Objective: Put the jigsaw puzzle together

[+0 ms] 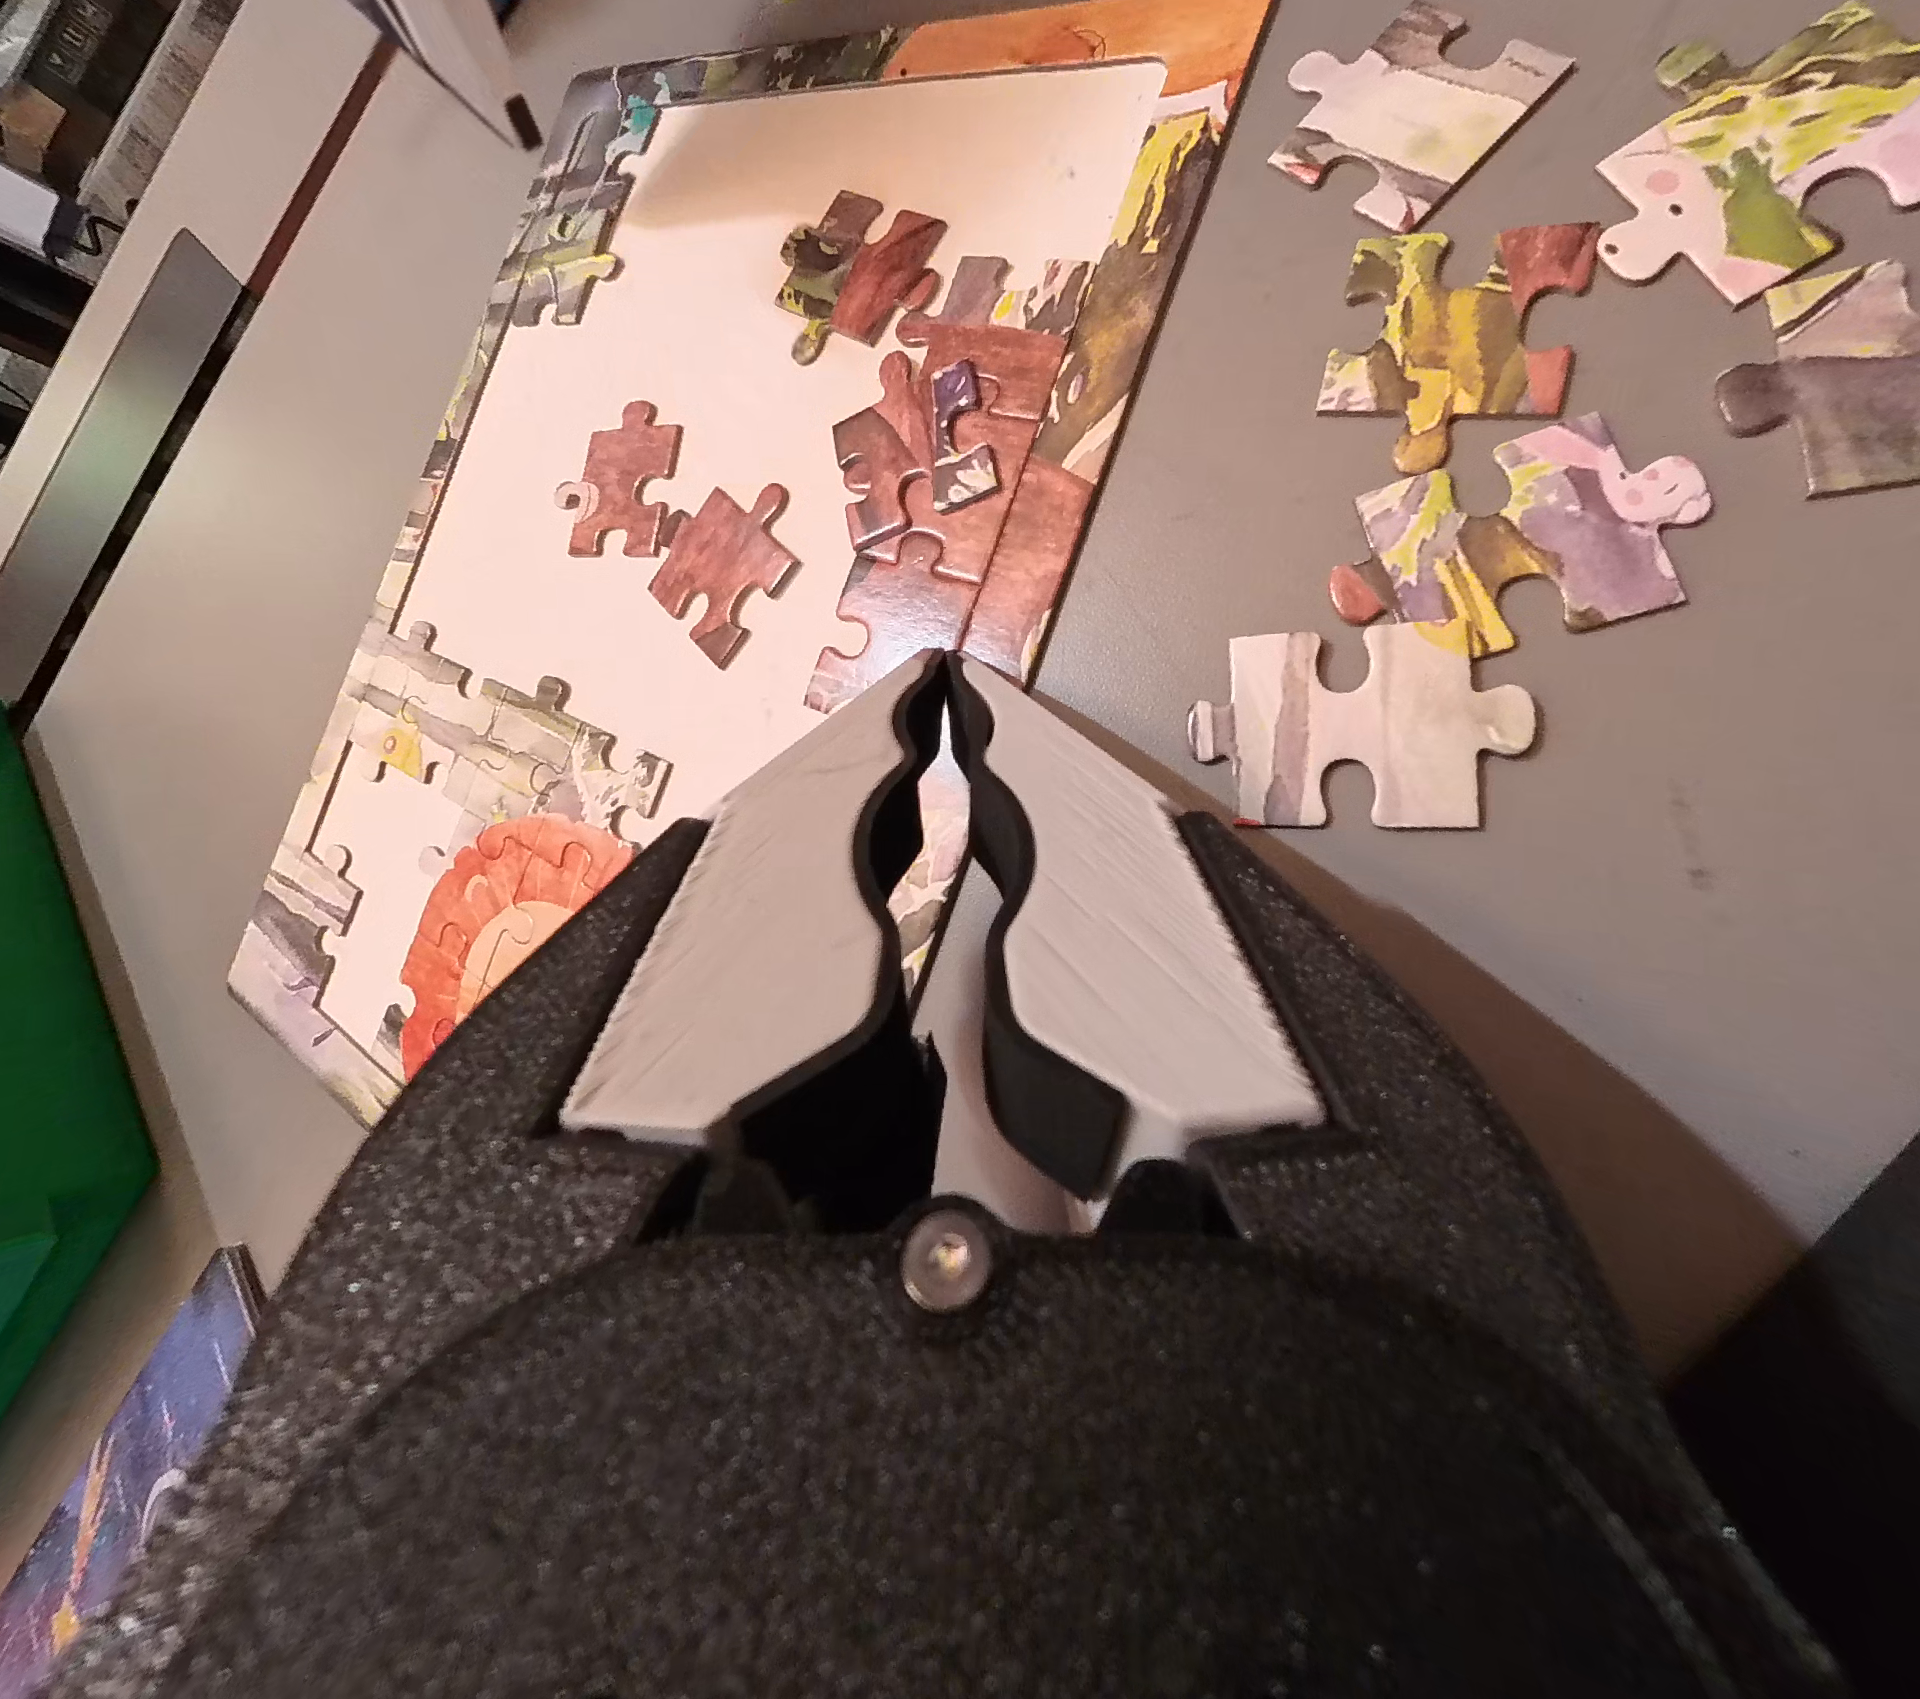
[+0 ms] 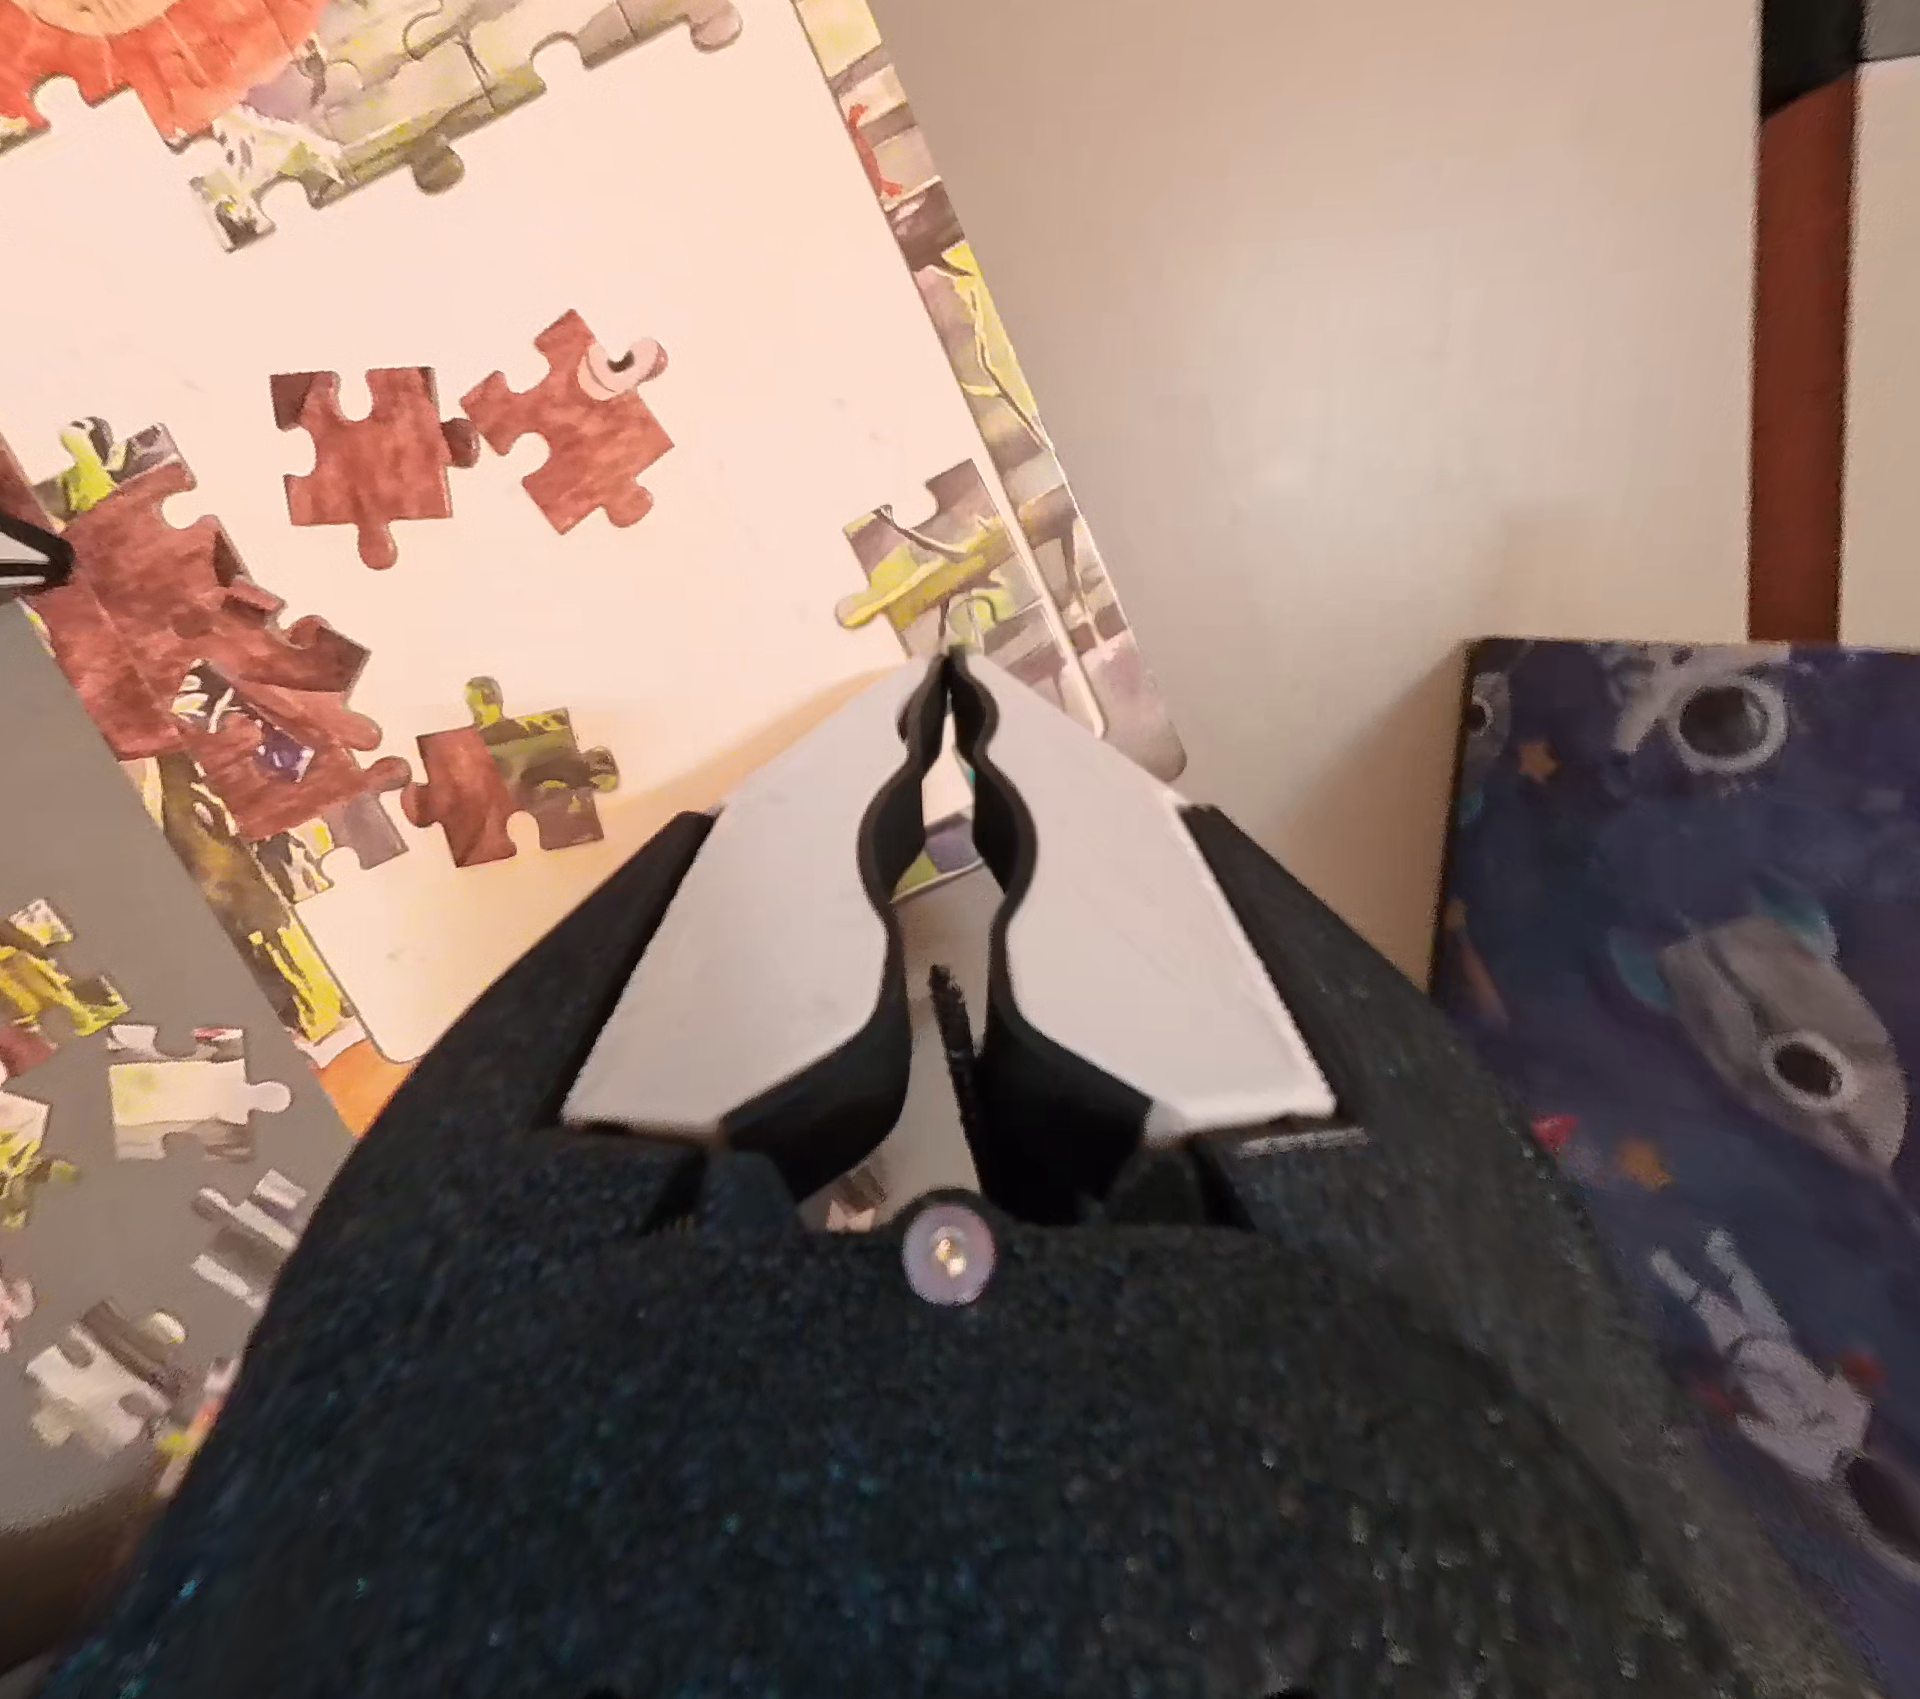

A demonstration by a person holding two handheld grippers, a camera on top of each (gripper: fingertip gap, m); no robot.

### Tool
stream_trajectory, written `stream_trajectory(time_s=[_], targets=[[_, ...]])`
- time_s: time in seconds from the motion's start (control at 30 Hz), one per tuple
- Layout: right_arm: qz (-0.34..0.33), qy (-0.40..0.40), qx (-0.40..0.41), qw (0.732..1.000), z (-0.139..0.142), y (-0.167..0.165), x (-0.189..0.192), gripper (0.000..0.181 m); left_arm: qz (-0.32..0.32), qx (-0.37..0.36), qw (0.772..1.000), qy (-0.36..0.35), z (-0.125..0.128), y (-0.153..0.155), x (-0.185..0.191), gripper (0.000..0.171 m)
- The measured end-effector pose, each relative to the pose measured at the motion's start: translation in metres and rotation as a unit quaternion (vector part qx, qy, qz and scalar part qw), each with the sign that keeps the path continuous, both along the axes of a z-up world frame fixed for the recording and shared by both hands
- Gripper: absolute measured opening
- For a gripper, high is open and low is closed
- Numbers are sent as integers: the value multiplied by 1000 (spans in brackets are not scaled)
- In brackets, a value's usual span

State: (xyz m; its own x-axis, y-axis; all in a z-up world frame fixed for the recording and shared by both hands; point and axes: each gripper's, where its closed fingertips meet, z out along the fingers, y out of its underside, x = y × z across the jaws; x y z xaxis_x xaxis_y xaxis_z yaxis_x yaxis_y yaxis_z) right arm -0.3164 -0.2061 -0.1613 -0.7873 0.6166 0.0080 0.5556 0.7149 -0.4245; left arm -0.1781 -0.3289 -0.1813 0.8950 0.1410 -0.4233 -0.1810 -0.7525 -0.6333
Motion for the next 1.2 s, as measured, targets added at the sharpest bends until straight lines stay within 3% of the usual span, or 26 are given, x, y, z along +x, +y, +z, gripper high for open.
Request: stream_trajectory(time_s=[0.3, 0.7, 0.9, 1.1, 1.2], targets=[[-17, 63, -12, 998, -17, -19, 4, 0, 0, -3, 1000, 6, 0, 0, 0, 0], [-70, 50, -30, 996, -21, -15, -3, 0, 0, -2, 1000, 6, 0, 0, 0, 0], [-109, 24, -117, 987, -7, -22, -7, 0, 0, -2, 1000, 5, 0, 0, 0, 0], [-139, 51, -39, 988, -21, 0, -22, 0, 0, -2, 1000, 6, 0, 0, 0, 0], [-144, 50, -47, 987, -22, 0, -22, 0, 0, -2, 1000, 5, 0, 0, 0, 0]])
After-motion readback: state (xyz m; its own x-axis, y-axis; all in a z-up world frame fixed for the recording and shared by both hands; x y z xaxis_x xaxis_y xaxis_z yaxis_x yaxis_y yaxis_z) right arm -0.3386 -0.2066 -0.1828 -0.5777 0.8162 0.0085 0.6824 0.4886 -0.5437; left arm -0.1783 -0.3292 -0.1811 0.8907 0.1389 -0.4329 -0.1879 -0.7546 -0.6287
